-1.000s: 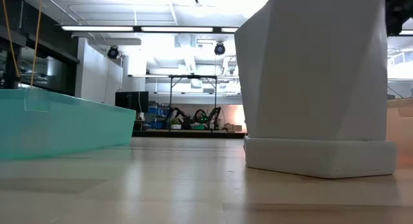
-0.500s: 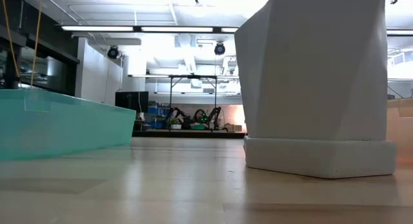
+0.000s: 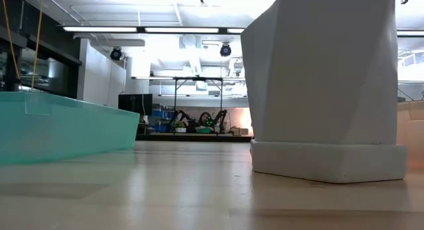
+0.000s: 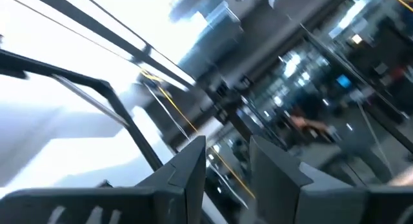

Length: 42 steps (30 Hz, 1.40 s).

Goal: Sort pens & pencils
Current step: Return to Home Position

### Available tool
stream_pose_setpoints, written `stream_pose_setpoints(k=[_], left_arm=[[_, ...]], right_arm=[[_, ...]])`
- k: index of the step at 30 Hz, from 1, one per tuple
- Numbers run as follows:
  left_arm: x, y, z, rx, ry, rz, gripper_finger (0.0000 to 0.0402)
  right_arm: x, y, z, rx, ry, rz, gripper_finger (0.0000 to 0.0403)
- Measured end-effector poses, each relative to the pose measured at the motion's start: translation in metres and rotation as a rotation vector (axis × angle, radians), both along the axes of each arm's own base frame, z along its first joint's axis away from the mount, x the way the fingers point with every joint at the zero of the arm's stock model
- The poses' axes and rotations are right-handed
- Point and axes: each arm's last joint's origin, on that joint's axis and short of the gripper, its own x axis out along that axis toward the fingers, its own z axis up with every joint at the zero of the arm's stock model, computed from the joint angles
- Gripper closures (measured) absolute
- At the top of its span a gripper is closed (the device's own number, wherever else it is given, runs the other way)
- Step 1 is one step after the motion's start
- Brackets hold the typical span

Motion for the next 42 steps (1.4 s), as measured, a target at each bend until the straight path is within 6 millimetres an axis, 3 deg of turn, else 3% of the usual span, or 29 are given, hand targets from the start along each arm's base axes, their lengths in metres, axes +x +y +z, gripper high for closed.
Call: stream_pose_setpoints(k=[9,30,42], left_arm=[[0.006,-0.001,0.007,0.026,-0.058,-0.11,0.0227],[0.009,-0.007,0.029,0.174,-0.239,-0.33,0.0227],[-0.003,-0.013,0.051,0.323,-0.447,-0.425,0.0227]], right_arm=[[-0.014,0.001,0.018,-0.076,-0.233,-0.04,0.029],[-0.04,0.004,0.038,-0.214,-0.563,-0.166,0.029],[-0.06,0.006,0.045,-0.293,-0.764,-0.286,0.029]])
